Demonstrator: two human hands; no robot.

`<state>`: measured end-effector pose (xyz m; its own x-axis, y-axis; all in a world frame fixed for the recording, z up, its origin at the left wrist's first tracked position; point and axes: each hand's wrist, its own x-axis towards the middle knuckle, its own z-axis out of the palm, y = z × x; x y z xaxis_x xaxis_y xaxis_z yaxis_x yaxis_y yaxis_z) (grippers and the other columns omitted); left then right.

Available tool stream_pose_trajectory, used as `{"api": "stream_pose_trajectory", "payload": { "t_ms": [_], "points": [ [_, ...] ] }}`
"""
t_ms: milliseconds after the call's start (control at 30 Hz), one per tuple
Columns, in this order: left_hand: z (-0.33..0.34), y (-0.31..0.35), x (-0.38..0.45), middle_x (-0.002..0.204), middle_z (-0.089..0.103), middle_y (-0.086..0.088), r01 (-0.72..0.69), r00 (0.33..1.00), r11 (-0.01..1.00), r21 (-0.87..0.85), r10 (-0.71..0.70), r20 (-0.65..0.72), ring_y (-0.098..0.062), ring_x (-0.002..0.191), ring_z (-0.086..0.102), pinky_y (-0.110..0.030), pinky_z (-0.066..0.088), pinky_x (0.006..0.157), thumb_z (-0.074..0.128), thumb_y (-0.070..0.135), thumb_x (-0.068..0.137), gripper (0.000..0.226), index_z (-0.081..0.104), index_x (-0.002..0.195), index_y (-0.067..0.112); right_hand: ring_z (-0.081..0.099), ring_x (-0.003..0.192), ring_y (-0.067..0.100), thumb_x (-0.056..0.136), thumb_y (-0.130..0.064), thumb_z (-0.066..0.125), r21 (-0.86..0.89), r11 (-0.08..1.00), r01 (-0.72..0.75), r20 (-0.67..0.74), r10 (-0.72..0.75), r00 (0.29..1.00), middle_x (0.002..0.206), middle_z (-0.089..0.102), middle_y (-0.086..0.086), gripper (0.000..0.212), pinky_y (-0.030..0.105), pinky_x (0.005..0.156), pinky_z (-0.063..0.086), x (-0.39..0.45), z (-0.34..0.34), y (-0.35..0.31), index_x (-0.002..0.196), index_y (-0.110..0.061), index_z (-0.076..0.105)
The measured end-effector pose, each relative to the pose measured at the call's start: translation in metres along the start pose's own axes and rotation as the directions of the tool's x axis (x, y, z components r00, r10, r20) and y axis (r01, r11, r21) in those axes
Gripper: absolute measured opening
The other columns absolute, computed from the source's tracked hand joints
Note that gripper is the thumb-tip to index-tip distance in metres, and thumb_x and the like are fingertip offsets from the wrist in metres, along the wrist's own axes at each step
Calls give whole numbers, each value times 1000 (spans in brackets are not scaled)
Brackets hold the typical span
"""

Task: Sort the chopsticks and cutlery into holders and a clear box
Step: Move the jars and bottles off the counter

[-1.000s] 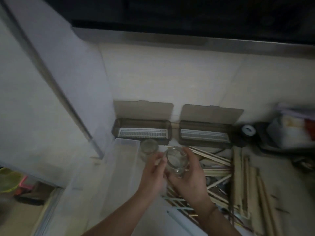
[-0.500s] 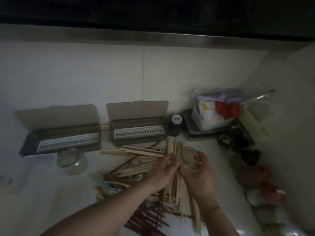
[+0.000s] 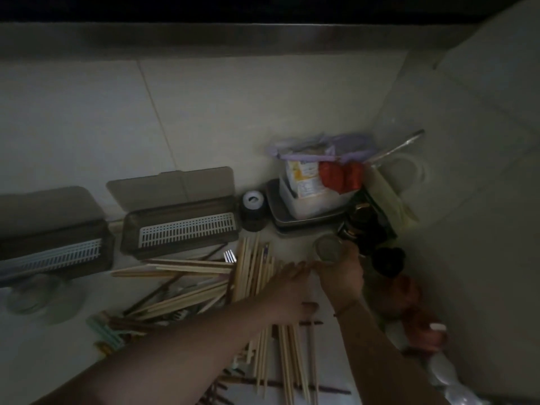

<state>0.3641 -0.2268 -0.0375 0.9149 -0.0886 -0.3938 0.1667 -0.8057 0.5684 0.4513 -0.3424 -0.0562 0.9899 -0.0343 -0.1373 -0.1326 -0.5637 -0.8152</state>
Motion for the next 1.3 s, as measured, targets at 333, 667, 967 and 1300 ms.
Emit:
{"api": "stream_pose_trajectory", "payload": {
  "t_ms": [333, 667, 967, 1300],
  "points": [
    [0, -7, 35, 167, 1, -2, 1, 997, 993, 120, 8, -77, -22, 152, 4, -36, 10, 123, 60, 40, 94, 90, 3, 159, 17, 55, 119, 26, 65, -21, 87, 86, 986, 140, -42, -136, 990, 135, 54, 12, 99, 26, 95, 43, 6, 6, 7, 147, -13, 31],
    [7, -1, 38, 161, 25, -7, -112, 979, 993, -31, 105, -173, -24, 147, 27, -35, 25, 120, 61, 10, 93, 85, 9, 159, 24, 55, 118, 28, 81, 2, 59, 133, 991, 10, -9, -9, 1000, 130, 57, 14, 61, 13, 92, 31, -39, 5, -3, 139, -8, 45],
    [6, -7, 47, 165, 10, -5, -118, 990, 992, 49, 122, -77, -23, 151, 13, -32, 14, 123, 63, 20, 94, 79, 18, 158, 19, 58, 106, 29, 92, -7, 52, 111, 989, -94, 107, 82, 991, 119, 58, 13, 51, 30, 83, 43, -24, -4, -4, 140, -10, 37],
    [-21, -85, -77, 145, 46, -1, -26, 863, 972, -233, -96, -496, -14, 133, 46, -16, 31, 112, 58, 3, 87, 47, 59, 133, 13, 63, 83, 24, 81, -7, 64, 72, 972, 224, 10, -225, 974, 89, 66, 4, 17, 27, 78, 45, -71, 40, -29, 94, -18, 65]
  ]
}}
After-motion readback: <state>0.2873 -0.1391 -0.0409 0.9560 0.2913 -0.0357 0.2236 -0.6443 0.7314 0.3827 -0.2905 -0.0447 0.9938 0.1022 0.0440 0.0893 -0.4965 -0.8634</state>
